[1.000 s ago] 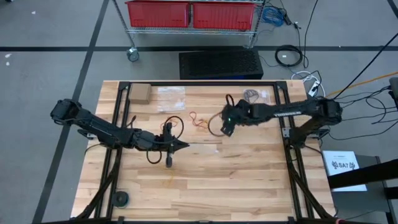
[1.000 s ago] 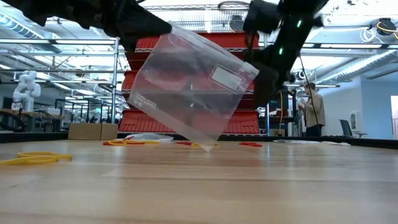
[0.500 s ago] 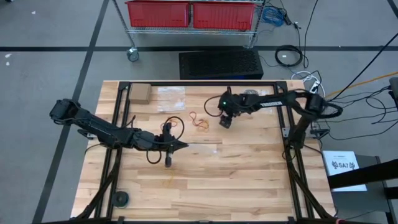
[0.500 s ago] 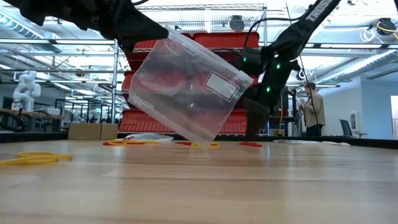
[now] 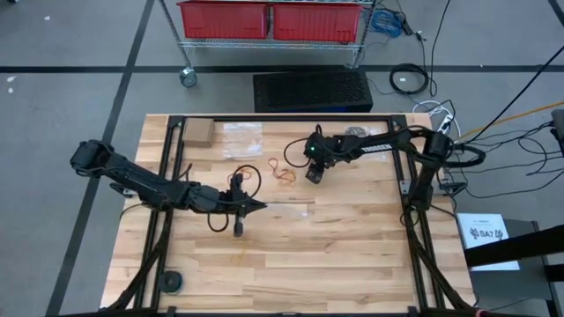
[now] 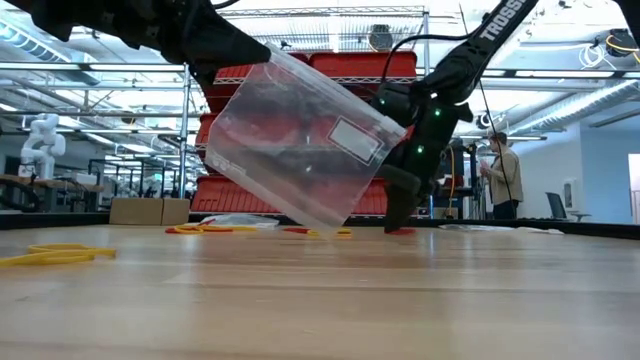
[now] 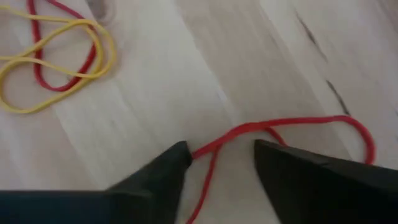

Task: Sort rubber bands
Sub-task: Put the top right red rubber band into the bottom right transparent zip lock bag

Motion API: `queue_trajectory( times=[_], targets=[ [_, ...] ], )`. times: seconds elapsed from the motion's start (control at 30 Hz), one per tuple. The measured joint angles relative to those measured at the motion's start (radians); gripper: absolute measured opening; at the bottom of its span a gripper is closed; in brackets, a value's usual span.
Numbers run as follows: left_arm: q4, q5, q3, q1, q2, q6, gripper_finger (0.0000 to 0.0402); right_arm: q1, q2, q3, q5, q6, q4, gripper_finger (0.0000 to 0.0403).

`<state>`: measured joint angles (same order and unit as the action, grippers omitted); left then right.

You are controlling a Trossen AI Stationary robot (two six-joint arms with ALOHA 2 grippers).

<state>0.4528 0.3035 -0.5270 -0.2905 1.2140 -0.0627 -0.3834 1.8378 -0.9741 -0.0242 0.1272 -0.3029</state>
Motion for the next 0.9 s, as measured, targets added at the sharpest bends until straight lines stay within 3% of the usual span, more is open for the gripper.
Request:
queue_trajectory(
  times=[0.2, 0.47, 0.6, 0.9],
  targets=[
    [0.001, 0.0, 0.0, 0.0, 0.0, 0.0, 0.0, 0.032, 0.001, 0.001, 0.013, -0.01, -0.007, 0.0017],
    [0.001, 0.0, 0.0, 0.0, 0.0, 0.0, 0.0, 0.08, -0.058, 0.007, 0.027, 0.017, -0.089, 0.0002],
    [-0.001, 0.0, 0.0, 0.0, 0.0, -0.001, 0.0, 0.11, -0.157, 0.012, 0.051, 0.047, -0.153, 0.0001],
    [-0.005, 0.0, 0.0, 0.0, 0.0, -0.003, 0.0, 0.239, -0.395, 0.008, -0.045, 0.138, -0.185, 0.0]
  ],
)
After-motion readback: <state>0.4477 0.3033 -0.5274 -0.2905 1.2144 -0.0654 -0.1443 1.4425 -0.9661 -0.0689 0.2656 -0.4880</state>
